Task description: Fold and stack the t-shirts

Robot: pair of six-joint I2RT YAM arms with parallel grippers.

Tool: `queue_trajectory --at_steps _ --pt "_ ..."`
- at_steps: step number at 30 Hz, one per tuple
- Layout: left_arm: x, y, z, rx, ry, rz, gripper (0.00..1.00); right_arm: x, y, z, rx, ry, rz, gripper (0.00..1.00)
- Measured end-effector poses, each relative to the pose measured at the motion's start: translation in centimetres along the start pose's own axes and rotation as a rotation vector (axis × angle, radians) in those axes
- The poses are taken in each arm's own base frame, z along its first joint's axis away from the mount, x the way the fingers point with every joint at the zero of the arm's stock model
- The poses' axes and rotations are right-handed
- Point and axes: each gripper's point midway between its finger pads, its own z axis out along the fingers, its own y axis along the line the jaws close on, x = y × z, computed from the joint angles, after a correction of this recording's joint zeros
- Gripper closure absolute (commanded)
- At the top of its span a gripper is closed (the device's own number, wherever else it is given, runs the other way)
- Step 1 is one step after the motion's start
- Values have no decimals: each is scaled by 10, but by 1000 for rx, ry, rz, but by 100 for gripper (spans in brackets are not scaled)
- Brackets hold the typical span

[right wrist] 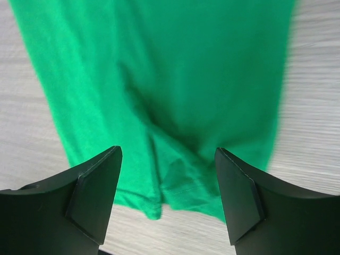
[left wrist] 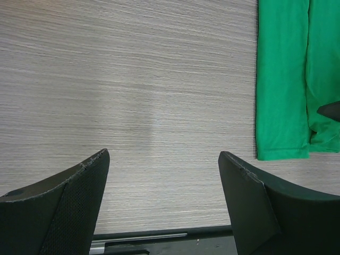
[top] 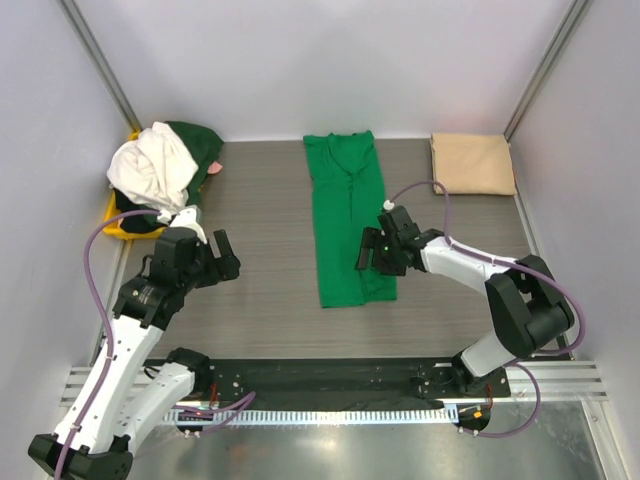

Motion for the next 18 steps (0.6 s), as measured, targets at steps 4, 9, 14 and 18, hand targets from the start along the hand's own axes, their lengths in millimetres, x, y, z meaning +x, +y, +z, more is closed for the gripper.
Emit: queue_trajectory --at_steps 4,9,14,18 --pt "0 1 0 -4 -2 0 16 12 16 1 -25 17 -22 25" --pt "-1 2 0 -12 -8 -1 16 31 43 -8 -79 37 -53 25" --pt "2 2 4 -17 14 0 18 30 89 -64 -270 -45 -95 20" --pt "12 -4 16 -21 81 4 20 5 93 -111 -342 -198 -78 19"
